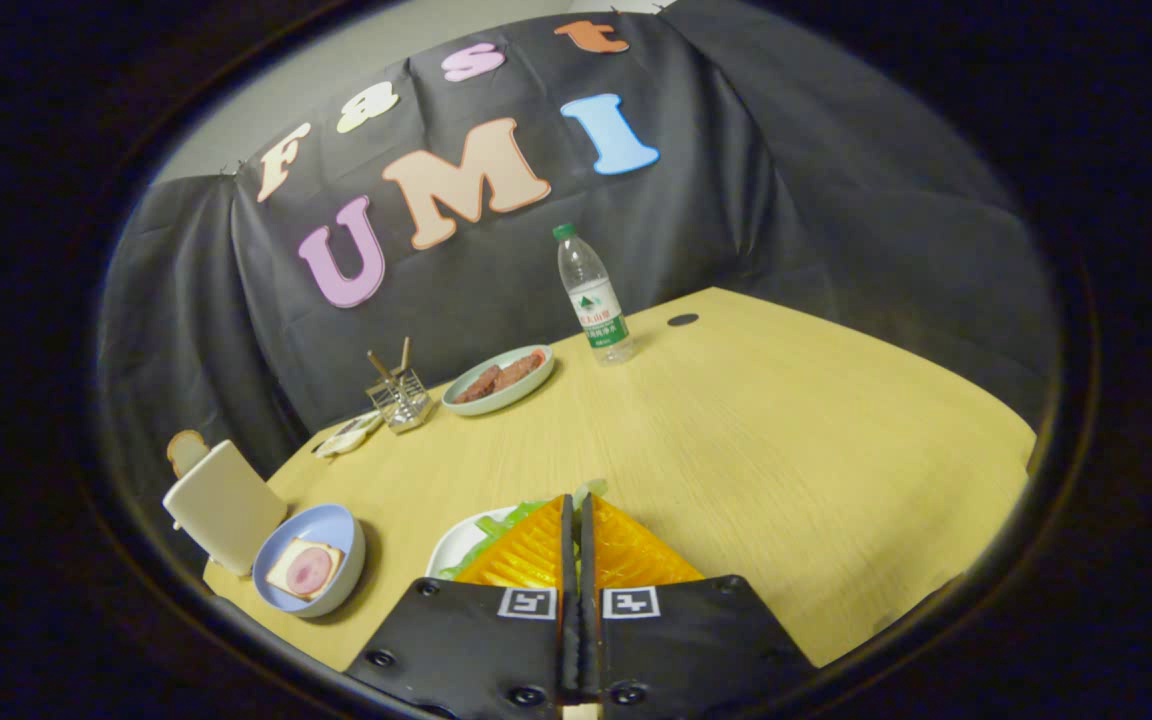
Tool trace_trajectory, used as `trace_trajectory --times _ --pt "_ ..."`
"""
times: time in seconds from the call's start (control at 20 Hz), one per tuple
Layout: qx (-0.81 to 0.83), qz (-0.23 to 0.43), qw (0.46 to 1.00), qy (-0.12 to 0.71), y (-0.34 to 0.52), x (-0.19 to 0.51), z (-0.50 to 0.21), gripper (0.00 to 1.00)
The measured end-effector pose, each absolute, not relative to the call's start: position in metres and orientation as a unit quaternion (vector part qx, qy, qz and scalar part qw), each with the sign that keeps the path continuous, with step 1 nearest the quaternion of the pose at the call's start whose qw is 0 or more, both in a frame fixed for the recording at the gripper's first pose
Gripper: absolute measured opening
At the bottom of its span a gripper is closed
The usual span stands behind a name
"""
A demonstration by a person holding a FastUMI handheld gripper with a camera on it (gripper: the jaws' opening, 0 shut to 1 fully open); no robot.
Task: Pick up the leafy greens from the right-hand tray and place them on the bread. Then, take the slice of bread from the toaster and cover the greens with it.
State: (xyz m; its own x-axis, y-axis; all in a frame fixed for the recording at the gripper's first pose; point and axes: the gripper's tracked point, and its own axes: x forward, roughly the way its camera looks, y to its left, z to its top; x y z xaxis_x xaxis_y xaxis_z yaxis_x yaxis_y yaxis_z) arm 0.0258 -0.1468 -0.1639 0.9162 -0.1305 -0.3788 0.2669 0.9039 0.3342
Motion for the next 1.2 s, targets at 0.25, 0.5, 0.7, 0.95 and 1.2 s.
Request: trace_trajectory --times 0.25,0.5,0.7,0.95,1.2 --pt "0.209 -0.084 0.964 0.139 -0.133 0.027 -0.137 0.03" --pt "0.216 -0.060 0.968 0.116 -0.102 0.031 -0.112 0.03" --pt "0.221 -0.017 0.971 0.087 -0.054 0.037 -0.079 0.03" --pt "0.228 0.068 0.970 0.059 0.035 0.037 -0.042 0.03" --pt "0.266 0.153 0.950 0.058 0.122 0.045 -0.026 0.03"
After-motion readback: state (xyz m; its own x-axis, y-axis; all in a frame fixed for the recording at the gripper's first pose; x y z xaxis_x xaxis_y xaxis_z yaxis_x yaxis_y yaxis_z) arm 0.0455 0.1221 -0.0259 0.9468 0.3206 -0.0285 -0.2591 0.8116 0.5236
